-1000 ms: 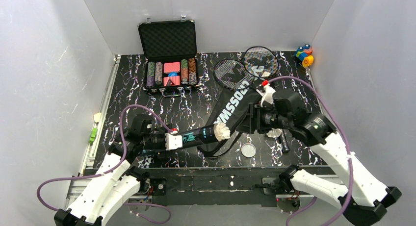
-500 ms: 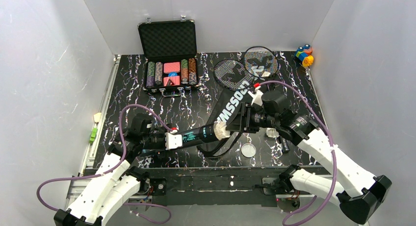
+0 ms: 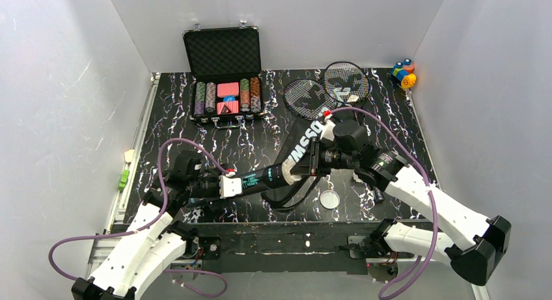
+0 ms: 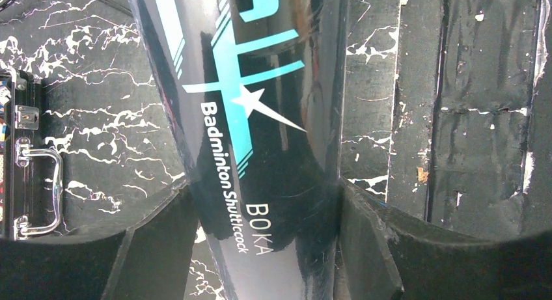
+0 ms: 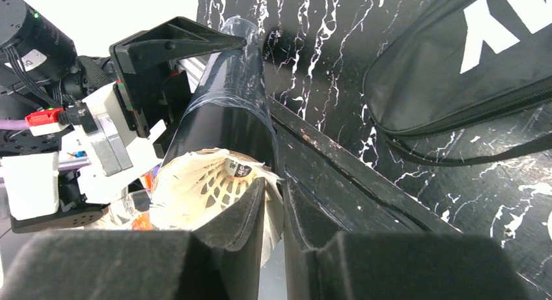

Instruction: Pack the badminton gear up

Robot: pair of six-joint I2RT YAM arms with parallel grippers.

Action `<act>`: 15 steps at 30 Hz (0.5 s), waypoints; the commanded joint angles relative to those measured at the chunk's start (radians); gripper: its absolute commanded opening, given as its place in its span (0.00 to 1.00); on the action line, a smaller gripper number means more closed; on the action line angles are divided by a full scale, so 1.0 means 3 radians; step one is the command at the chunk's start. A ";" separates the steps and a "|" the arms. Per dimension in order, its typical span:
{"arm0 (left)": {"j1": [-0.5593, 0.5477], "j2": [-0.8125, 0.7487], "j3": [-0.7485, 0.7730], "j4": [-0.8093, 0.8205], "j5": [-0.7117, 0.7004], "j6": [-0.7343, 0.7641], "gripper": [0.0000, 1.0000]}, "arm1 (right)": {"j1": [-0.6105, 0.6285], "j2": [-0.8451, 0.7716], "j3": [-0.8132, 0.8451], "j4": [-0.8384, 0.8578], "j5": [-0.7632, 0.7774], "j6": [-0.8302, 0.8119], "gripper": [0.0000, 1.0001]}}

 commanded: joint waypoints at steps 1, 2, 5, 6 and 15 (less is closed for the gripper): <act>-0.0014 -0.0031 0.0132 0.0130 0.0116 -0.0016 0.00 | 0.0158 0.0077 -0.0030 0.0336 0.0084 0.0097 0.27; -0.0016 -0.0031 0.0134 0.0131 0.0116 -0.0023 0.00 | 0.0217 0.0116 -0.0019 0.0346 0.0118 0.0099 0.32; -0.0014 -0.0027 0.0145 0.0131 0.0116 -0.0024 0.00 | 0.0315 0.0217 0.0012 0.0305 0.0196 0.0078 0.48; -0.0014 -0.0032 0.0142 0.0133 0.0116 -0.0029 0.00 | 0.0337 0.0240 0.0034 0.0268 0.0228 0.0062 0.51; -0.0014 -0.0056 0.0113 0.0130 0.0114 -0.0034 0.00 | 0.0351 -0.0002 0.0209 -0.0279 0.0552 -0.0184 0.64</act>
